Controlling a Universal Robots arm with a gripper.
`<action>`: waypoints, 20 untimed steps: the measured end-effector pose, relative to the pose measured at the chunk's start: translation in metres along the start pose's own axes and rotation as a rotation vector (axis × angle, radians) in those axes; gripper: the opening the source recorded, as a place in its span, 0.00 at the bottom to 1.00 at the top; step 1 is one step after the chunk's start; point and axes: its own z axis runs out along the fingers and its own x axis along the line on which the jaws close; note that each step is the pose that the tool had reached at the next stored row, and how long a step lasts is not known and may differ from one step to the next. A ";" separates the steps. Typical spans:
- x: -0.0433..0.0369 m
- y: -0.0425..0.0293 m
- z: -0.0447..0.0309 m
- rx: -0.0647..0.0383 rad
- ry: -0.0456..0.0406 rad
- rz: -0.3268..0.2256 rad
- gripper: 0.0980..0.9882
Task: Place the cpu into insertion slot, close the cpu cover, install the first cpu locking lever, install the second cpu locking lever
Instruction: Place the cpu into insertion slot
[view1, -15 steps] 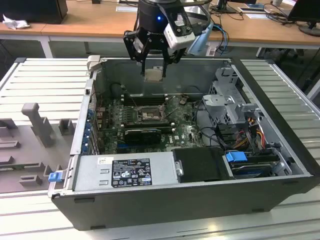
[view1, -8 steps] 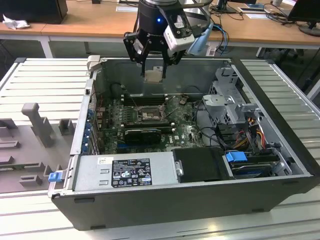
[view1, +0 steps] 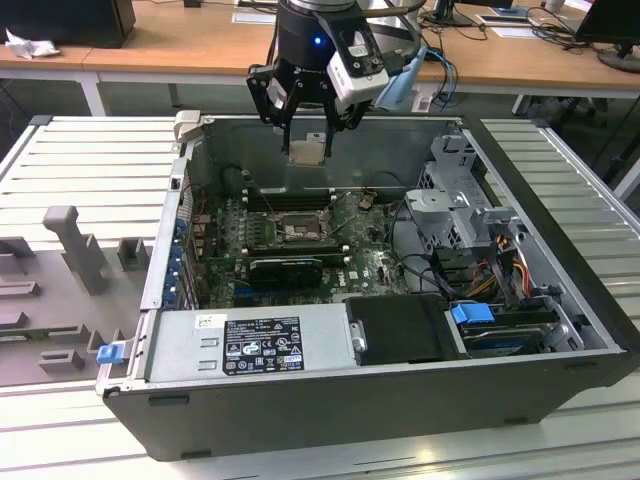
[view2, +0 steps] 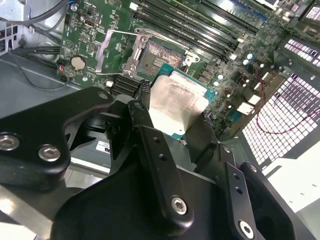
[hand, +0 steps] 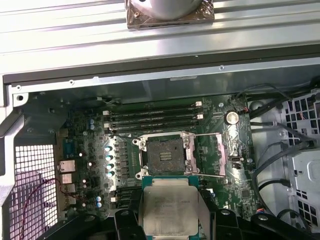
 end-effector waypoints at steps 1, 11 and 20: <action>0.0000 0.0000 0.0000 0.000 -0.0001 0.001 0.48; 0.0000 0.0000 0.0002 0.000 -0.0011 0.012 0.48; 0.0000 0.0000 0.0003 -0.001 -0.0043 0.048 0.48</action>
